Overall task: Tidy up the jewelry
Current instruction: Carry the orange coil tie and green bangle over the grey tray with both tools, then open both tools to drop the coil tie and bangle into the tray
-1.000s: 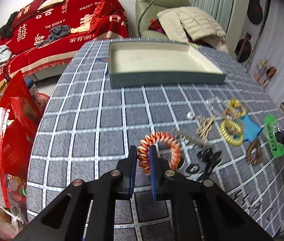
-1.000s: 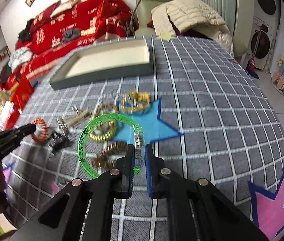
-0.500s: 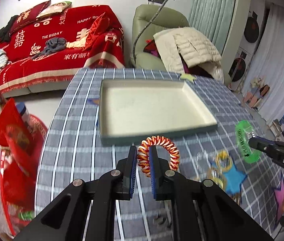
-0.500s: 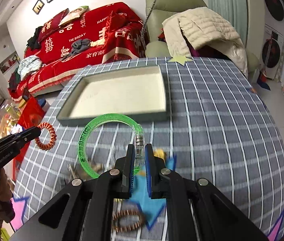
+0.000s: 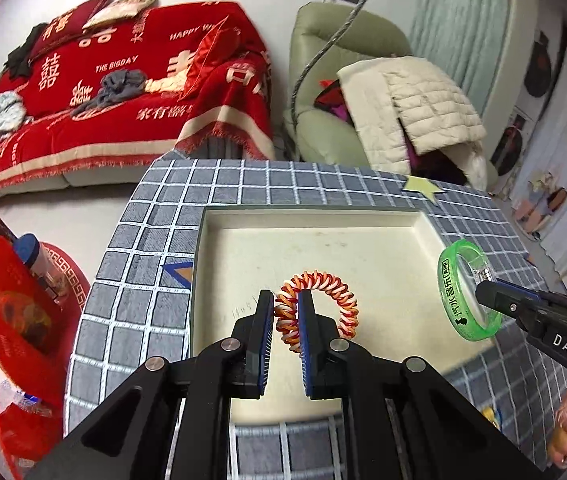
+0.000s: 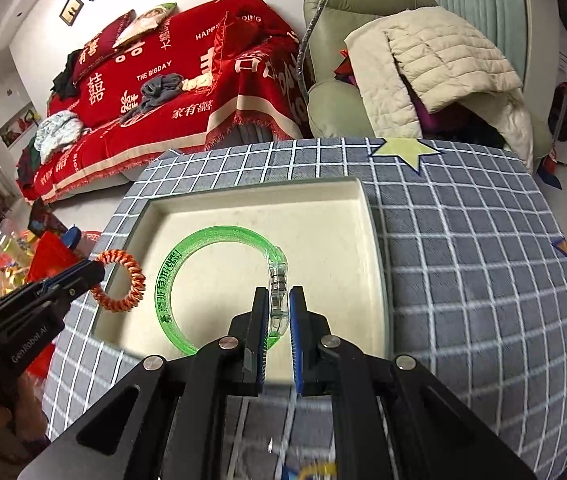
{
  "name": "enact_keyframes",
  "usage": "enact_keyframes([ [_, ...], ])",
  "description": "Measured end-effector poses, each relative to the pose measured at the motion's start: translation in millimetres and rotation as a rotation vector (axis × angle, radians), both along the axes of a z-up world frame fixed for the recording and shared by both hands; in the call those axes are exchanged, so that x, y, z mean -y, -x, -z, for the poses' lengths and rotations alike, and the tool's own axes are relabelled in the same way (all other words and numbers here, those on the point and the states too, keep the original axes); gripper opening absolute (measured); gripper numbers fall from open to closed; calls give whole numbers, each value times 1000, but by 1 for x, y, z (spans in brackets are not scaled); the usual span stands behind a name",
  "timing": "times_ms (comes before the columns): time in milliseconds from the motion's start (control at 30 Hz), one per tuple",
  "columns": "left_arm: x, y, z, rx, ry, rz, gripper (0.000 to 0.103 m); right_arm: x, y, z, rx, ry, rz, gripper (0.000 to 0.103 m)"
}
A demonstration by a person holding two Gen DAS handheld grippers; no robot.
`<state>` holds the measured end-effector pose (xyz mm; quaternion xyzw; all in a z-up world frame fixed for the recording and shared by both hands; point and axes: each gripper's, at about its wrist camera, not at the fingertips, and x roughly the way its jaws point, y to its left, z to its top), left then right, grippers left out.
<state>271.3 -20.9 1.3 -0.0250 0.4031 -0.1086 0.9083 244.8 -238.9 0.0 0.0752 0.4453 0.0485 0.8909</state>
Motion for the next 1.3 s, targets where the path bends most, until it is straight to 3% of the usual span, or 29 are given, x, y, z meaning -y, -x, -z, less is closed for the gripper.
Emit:
enact_keyframes([
  [433, 19, -43, 62, -129, -111, 1, 34, -5, -43, 56, -114, 17, 4, 11],
  [700, 35, -42, 71, -107, -245, 17, 34, -10, -46, 73, -142, 101, 13, 13],
  [767, 37, -41, 71, -98, -268, 19, 34, -12, -46, 73, -141, 112, 4, 25],
  [800, 39, -40, 71, -96, -275, 19, 34, -12, -46, 73, -144, 110, 6, 45],
  [833, 39, -40, 70, -94, -275, 18, 34, -11, -45, 72, -145, 106, 10, 56],
  [1000, 33, -39, 66, -79, -232, 20, 35, -7, -35, 54, -96, 57, 8, 57],
  [1033, 32, -39, 65, -81, -222, 21, 40, -5, -32, 49, -82, 54, 10, 58],
  [1067, 31, -40, 65, -84, -215, 18, 76, -5, -30, 45, -73, 49, 12, 60],
  [1100, 30, -39, 63, -80, -206, 8, 103, -4, -27, 41, -64, 40, 17, 61],
  [1300, 24, -23, 39, 1, -188, -7, 103, 4, -10, 21, -27, -23, 31, 64],
])
